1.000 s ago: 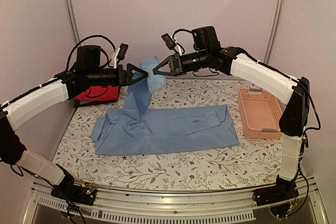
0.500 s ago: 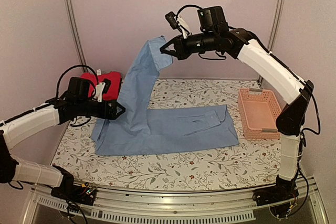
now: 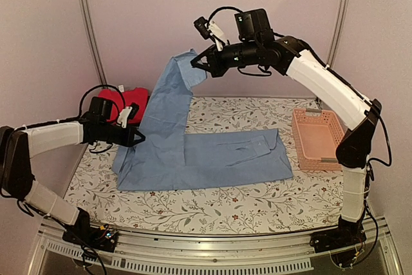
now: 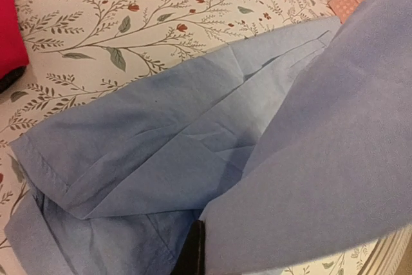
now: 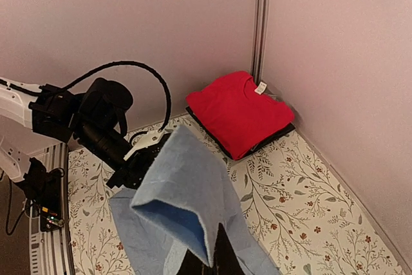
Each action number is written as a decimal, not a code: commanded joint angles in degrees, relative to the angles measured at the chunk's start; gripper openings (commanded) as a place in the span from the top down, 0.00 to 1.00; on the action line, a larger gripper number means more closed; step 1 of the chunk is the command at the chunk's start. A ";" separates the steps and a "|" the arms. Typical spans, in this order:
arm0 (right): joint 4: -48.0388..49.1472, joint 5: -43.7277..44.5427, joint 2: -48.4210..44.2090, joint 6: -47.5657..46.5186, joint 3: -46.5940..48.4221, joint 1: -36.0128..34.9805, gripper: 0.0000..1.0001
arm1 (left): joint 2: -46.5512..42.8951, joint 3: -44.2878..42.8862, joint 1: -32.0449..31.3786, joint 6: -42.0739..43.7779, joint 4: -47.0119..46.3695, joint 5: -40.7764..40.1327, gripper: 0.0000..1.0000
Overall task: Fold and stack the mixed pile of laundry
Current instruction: Adjust the rectangle-folded shirt at the center of the board.
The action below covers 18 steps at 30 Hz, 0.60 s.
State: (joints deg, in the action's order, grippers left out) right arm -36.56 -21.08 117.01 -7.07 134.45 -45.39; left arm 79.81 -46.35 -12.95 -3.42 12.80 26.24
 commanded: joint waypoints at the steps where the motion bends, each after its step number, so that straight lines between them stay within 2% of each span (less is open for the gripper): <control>1: -0.64 5.30 -0.99 -4.27 -2.73 0.27 1.00 | 1.64 -1.18 4.19 -0.84 0.27 -3.05 1.00; 5: -1.13 7.72 -1.99 -5.97 -6.88 1.26 1.00 | 3.71 -1.73 6.14 -3.24 -0.41 -6.66 1.00; 9: -1.29 6.98 -3.15 -8.28 -10.66 1.44 1.00 | 7.97 -3.67 6.35 -3.85 -1.46 -4.02 0.98; 11: -1.57 6.94 -3.71 -9.42 -12.77 1.86 1.00 | 10.86 -5.88 6.31 -4.39 -0.44 -1.77 0.70; 14: -2.05 4.90 -5.77 -10.87 -18.61 2.48 1.00 | 12.06 -7.45 6.42 -4.76 0.62 -1.22 0.55; 18: -0.85 3.53 -13.39 -12.35 -34.03 2.54 1.00 | 8.81 -6.57 7.37 -6.24 -0.19 -1.86 0.35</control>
State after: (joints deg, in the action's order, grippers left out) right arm -37.30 -15.90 112.16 -16.80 110.91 -43.29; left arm 91.70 -52.18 -6.94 -8.34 12.93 23.77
